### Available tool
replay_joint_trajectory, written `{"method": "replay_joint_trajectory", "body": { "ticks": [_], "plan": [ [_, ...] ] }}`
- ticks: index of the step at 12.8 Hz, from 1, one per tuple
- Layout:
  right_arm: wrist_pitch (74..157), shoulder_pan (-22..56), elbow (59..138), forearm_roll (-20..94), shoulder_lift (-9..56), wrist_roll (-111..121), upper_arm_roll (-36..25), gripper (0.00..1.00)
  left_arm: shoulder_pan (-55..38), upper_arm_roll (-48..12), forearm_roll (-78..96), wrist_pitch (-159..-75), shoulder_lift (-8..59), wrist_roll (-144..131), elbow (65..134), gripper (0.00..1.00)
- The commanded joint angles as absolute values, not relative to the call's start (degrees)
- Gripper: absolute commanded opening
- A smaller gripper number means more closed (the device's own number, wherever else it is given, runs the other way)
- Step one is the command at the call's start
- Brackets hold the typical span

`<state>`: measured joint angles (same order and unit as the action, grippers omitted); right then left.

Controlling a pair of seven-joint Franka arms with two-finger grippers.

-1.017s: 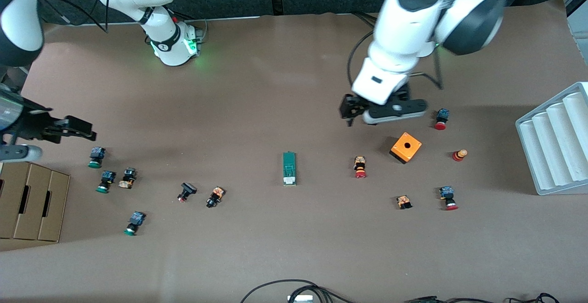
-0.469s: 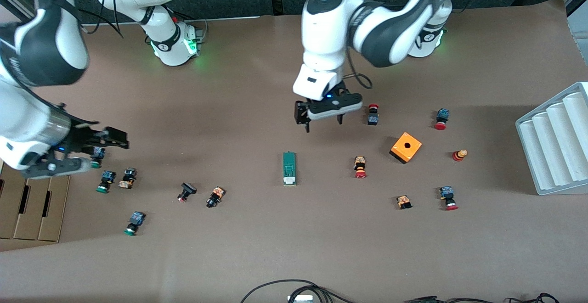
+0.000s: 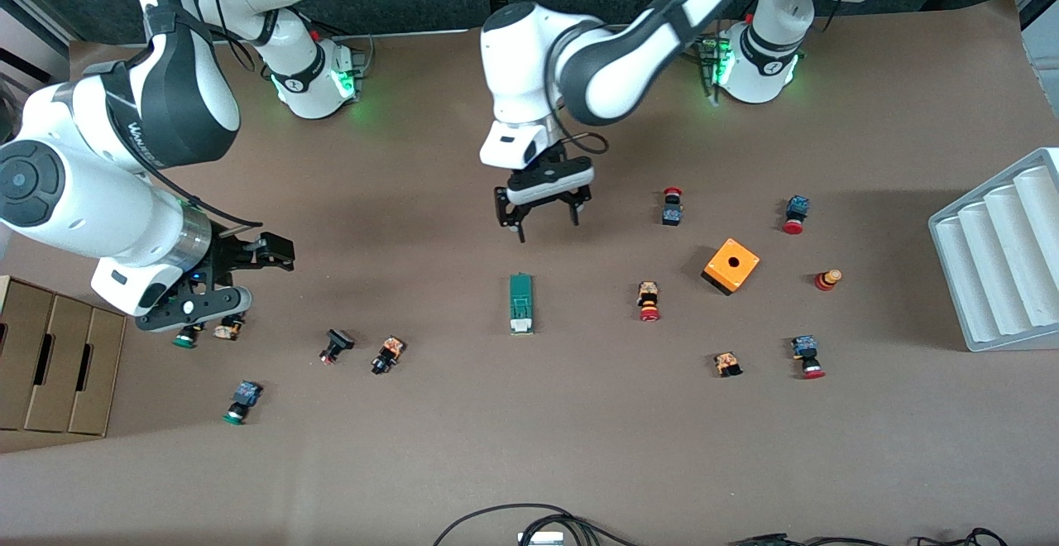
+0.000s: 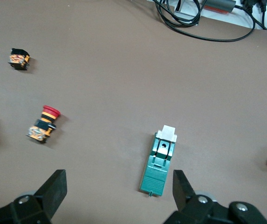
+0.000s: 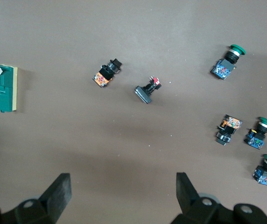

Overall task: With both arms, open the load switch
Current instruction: 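Move the left gripper over the green knife switch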

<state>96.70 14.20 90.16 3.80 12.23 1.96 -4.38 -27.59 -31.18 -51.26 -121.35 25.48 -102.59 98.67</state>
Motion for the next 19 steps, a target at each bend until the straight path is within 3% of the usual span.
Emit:
{"method": "replay_joint_trajectory", "body": {
  "ticks": [1, 4, 10, 19],
  "plan": [
    [97.2, 13.9, 89.7, 6.2, 12.4, 2.9, -4.6, 1.00, -29.4, -30.8, -59.9, -122.8, 28.6, -110.4, 99.5, 1.00],
    [98.1, 13.2, 89.7, 13.7, 12.6, 4.6, -5.2, 1.00, -30.9, -30.7, -71.8, -122.8, 33.8, -119.6, 99.5, 1.00],
    [99.4, 13.7, 89.7, 13.2, 14.1, 7.2, -5.2, 1.00, -32.4, -30.3, -95.8, -122.0, 43.0, -136.4, 99.8, 1.00],
    [102.8, 18.4, 87.8, 13.5, 20.5, 30.8, -4.8, 1.00, -37.6, -29.0, -111.0, -109.5, 56.2, -143.9, 93.4, 1.00]
  ]
}}
